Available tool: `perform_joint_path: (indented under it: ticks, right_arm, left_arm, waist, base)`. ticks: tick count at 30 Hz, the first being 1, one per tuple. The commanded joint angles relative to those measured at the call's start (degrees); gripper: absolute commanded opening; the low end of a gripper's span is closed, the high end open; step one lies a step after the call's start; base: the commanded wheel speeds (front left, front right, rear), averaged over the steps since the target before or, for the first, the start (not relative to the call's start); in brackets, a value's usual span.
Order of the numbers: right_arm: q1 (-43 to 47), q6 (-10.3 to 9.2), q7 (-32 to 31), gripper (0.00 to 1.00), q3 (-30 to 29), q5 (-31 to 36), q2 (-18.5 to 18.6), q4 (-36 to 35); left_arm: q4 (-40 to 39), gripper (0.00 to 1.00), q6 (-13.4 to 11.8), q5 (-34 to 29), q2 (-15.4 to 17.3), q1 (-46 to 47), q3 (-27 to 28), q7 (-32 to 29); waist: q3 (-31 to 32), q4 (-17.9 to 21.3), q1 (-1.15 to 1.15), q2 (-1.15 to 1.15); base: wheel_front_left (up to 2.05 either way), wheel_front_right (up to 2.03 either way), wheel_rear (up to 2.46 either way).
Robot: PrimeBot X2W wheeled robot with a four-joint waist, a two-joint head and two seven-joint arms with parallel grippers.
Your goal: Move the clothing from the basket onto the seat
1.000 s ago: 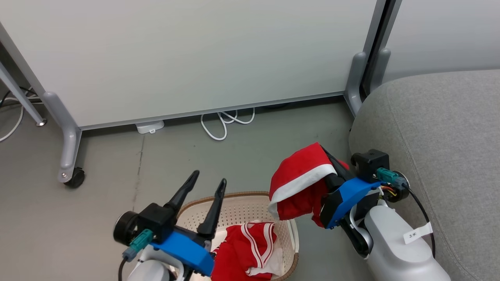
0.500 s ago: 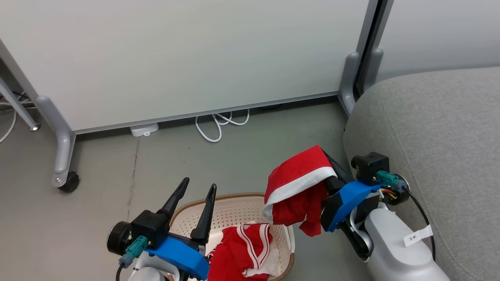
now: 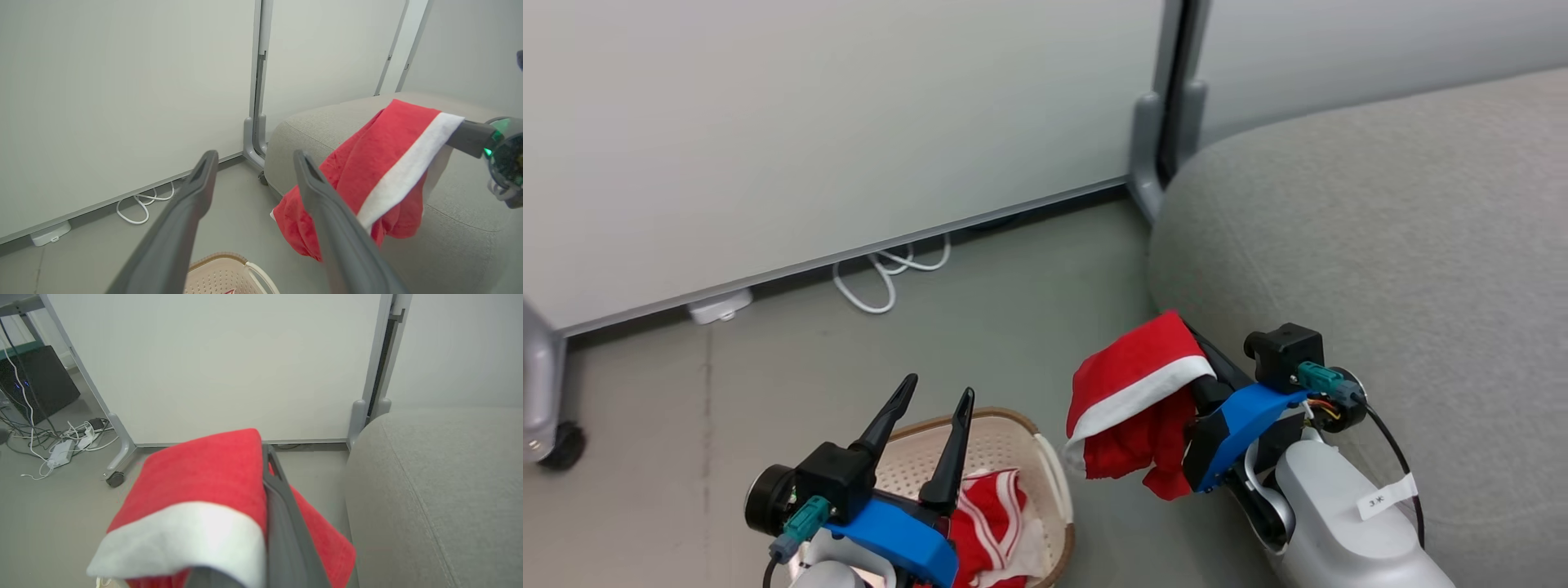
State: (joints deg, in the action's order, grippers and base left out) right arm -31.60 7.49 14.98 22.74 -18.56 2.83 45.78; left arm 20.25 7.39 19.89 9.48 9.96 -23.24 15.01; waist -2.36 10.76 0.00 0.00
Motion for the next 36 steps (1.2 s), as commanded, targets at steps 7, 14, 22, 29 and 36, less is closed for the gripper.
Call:
perform_joint_path:
  ticks: [7, 14, 22, 29, 36]
  right_arm:
    - [-0.15, 0.01, 0.3, 0.0, -0.22, -0.07, 0.1, -0.57]
    - [0.58, 0.01, 0.3, 0.0, -0.98, -0.01, 0.07, -1.19]
    - [1.12, 0.01, 0.3, 0.0, -1.23, -0.18, 0.06, -1.77]
    - [1.5, 0.01, 0.3, 0.0, -0.52, -0.71, 0.07, -2.15]
    - [1.73, 0.01, 0.3, 0.0, -0.87, -1.02, 0.07, -2.29]
  left_arm:
    - [-0.44, 1.0, 0.12, -1.18, -0.2, 1.13, 0.28, 0.21]
    - [-0.5, 1.0, 0.11, -1.1, 0.01, 2.05, -0.33, 0.21]
    - [-0.8, 1.0, 0.12, -0.35, 1.18, 2.84, -1.9, 0.21]
    - [-0.31, 1.0, 0.12, 0.02, 1.54, 3.3, -2.48, 0.21]
    - [-0.53, 1.0, 0.12, 0.18, 1.88, 3.26, -2.48, 0.21]
  waist:
    - [-1.28, 8.8, 0.0, 0.0]
    - [-2.12, 13.79, 0.0, 0.0]
    - [-2.73, 17.59, 0.0, 0.0]
    - [-3.0, 18.92, 0.0, 0.0]
    - [-3.31, 18.76, 0.0, 0.0]
  base:
    - [0.0, 0.0, 0.0]
    - [0.0, 0.0, 0.0]
    - [0.0, 0.0, 0.0]
    - [0.0, 0.0, 0.0]
    - [0.0, 0.0, 0.0]
